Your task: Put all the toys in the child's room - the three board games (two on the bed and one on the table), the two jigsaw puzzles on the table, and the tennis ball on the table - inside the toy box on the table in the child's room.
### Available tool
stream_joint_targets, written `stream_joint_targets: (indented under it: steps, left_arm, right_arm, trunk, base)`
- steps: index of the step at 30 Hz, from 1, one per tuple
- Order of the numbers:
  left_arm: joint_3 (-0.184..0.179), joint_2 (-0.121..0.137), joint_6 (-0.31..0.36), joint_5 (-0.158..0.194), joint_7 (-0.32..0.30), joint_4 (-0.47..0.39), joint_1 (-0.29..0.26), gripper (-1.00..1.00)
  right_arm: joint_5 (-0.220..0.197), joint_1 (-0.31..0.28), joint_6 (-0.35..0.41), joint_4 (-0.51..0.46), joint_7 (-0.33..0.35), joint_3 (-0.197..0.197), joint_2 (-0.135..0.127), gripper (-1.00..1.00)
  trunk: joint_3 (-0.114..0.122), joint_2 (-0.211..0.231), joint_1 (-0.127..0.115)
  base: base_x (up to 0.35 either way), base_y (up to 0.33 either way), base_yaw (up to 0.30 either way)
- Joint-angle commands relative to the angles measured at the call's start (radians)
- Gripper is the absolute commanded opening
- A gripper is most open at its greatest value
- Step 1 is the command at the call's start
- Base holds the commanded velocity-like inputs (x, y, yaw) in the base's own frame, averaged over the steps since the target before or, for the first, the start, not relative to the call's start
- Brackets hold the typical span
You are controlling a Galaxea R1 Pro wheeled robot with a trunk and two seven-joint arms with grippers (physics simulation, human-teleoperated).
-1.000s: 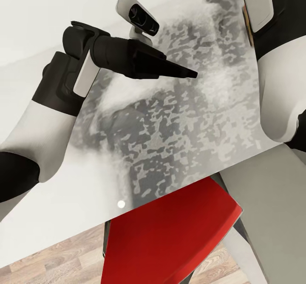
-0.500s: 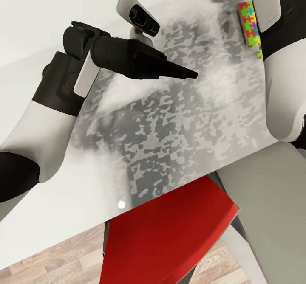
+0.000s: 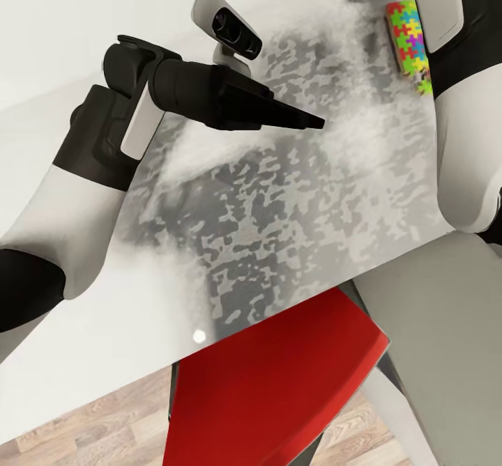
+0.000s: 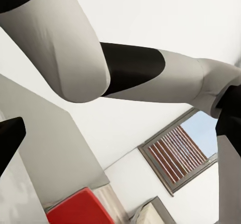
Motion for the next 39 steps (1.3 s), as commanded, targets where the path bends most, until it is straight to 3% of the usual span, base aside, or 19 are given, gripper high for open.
stream_joint_targets:
  steps: [1,20,39]
  left_arm:
    - [-0.001,0.000,0.011,0.000,-0.004,0.001,-0.001,1.00]
    - [-0.002,-0.002,0.011,0.000,-0.004,0.001,-0.001,1.00]
    - [-0.002,-0.002,0.011,0.000,-0.004,0.001,-0.001,1.00]
  right_arm:
    - [-0.011,-0.001,0.003,-0.001,-0.009,0.005,-0.002,1.00]
    - [-0.007,-0.001,0.001,0.000,-0.011,0.009,-0.003,1.00]
    - [-0.008,-0.001,0.001,0.000,-0.015,0.012,0.000,1.00]
  trunk:
    - [-0.001,-0.002,0.001]
    - [-0.001,-0.002,0.001]
    - [-0.017,-0.002,0.001]
  base:
    - [0.000,0.000,-0.126]
    - [0.000,0.000,-0.102]
    - [0.000,0.000,0.090]
